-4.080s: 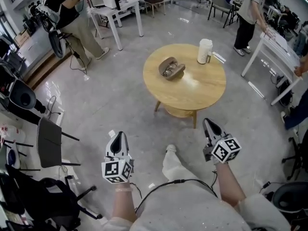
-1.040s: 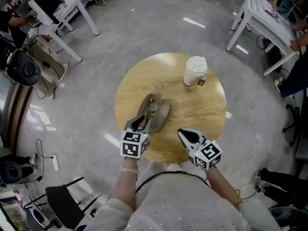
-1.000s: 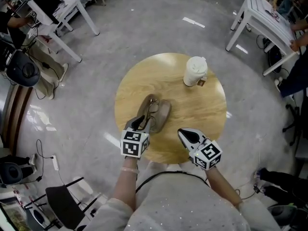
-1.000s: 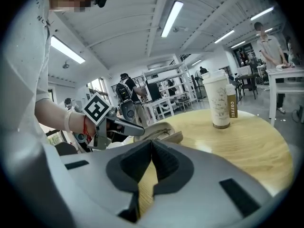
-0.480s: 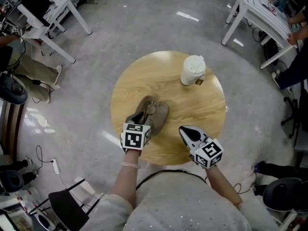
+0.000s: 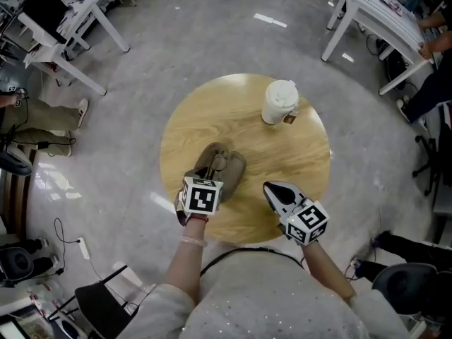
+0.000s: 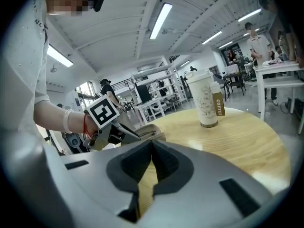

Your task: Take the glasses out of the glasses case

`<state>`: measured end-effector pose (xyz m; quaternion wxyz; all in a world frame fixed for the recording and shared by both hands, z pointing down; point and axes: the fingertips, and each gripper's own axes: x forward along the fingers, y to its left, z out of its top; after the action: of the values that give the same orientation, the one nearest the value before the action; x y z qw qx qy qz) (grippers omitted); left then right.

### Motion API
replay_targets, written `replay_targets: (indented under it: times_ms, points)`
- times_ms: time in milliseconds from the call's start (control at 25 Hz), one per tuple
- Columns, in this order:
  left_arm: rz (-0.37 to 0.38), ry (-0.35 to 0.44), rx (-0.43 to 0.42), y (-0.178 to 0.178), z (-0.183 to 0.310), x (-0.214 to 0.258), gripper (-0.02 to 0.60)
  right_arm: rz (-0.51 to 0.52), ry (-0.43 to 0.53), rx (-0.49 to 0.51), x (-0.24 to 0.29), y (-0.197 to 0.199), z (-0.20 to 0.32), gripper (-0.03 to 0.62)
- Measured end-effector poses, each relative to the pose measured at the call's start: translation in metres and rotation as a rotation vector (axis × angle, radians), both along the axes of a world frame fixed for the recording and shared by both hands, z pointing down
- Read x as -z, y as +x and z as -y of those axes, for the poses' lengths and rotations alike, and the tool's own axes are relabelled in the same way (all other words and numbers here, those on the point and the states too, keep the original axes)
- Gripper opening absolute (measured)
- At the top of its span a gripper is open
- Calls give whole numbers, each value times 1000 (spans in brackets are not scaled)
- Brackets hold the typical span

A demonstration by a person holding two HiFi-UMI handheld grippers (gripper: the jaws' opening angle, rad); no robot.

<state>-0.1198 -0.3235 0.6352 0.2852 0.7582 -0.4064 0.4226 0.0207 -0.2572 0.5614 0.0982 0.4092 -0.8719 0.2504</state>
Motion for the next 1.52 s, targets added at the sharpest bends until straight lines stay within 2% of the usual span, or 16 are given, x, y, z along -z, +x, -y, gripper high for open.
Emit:
replay_targets:
  times_ms: [240, 360, 480, 880, 1520]
  points:
    - [30, -17, -33, -1, 0, -3, 86, 5, -4, -16, 1, 3, 1, 6]
    - [68, -18, -61, -3, -2, -5, 34, 6, -11, -26, 0, 4, 0, 6]
    - [81, -6, -71, -2, -4, -8, 20, 10, -16, -37, -1, 7, -2, 6]
    - [-120, 101, 27, 4, 6, 24, 18, 19, -12, -35, -1, 10, -4, 6]
    - [-202, 213, 102, -17, -14, 60, 17, 38, 40, -35, 19, 11, 1, 6]
